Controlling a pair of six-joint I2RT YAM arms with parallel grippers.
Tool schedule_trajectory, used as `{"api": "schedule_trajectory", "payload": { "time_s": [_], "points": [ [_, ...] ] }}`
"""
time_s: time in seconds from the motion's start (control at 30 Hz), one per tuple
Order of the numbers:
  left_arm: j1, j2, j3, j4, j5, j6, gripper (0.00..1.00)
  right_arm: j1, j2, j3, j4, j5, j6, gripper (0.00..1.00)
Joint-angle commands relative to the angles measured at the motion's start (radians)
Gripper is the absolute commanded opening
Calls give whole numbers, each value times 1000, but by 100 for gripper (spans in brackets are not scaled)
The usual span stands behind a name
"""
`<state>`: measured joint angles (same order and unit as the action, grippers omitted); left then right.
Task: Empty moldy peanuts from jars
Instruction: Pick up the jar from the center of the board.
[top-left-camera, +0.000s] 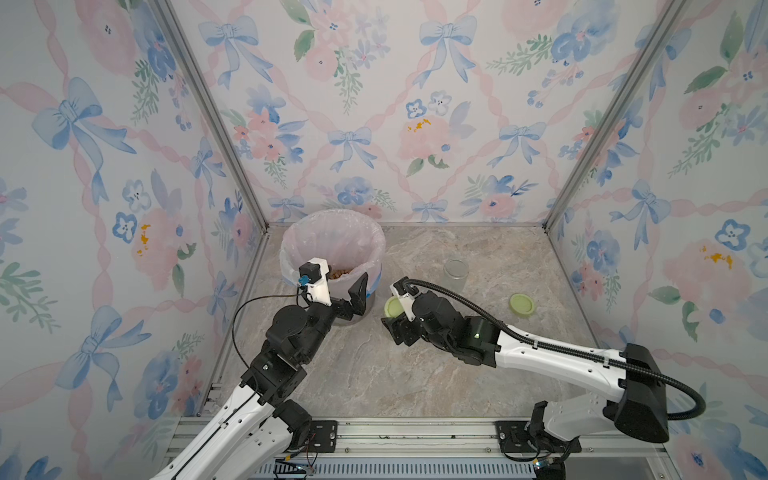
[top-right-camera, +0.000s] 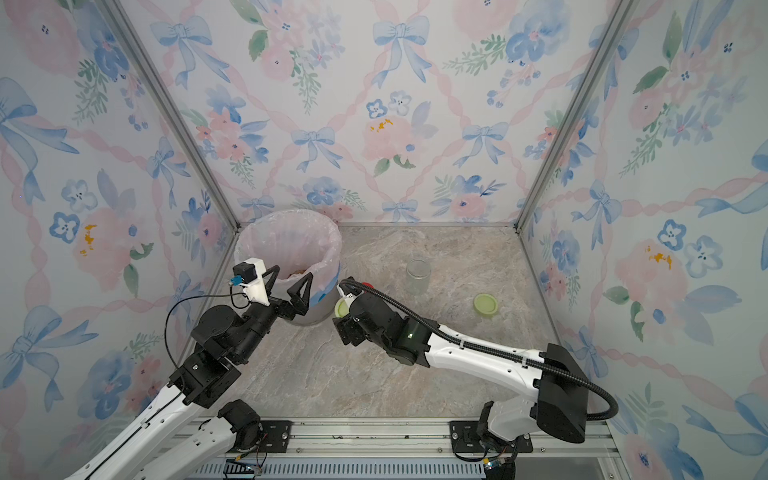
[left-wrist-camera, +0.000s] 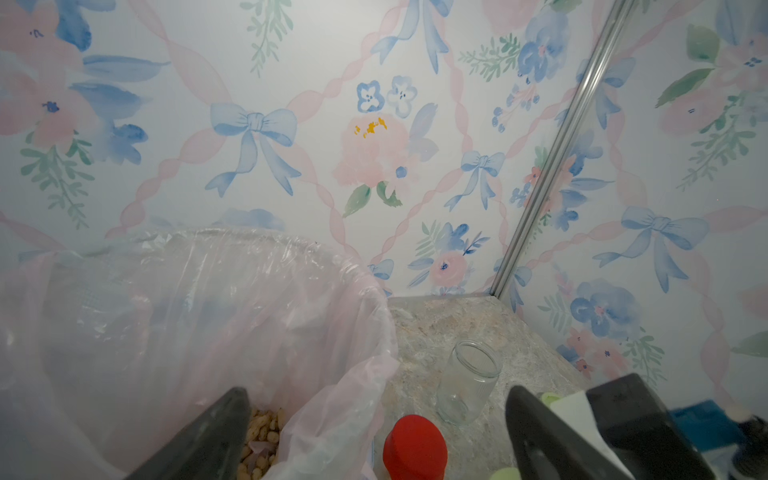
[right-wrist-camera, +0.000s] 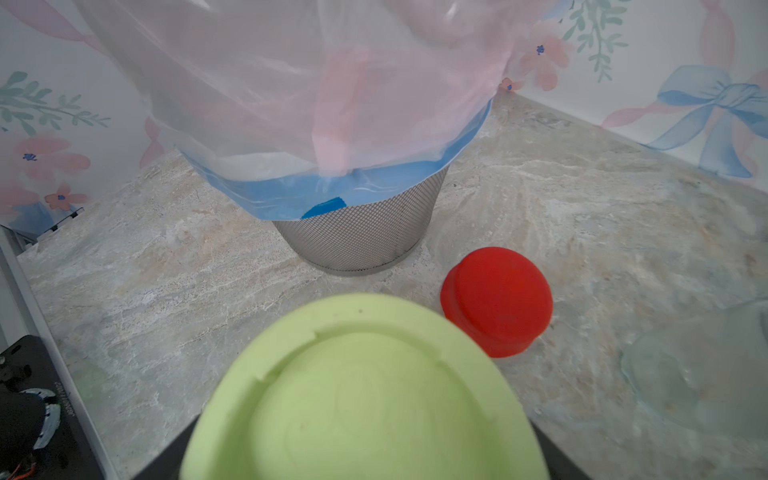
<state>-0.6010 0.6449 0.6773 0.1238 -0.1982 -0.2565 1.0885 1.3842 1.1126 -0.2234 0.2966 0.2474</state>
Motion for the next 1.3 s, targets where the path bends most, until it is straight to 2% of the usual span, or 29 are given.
{"api": "schedule_trajectory", "payload": {
  "time_s": [0.0,0.2,0.33,0.4,0.7,1.27],
  "points": [
    [9,4,15,103,126,83,98,-41,-108,81,-87,38,12,45],
    [9,126,46,163,373,129,98,-131,-203,147,-232,16,-1,45],
    [4,241,70,214,579,132,98,-203,-227,185,-285,-26,10,46],
    [-11,283,68,245,626,140,98,-228,-232,205,-299,-61,21,45],
    [-139,397,55,295,641,311,98,-303,-235,284,-372,-135,116,46],
    [-148,595,98,387,628,300,98,-315,-227,304,-353,-181,162,46]
  ]
}}
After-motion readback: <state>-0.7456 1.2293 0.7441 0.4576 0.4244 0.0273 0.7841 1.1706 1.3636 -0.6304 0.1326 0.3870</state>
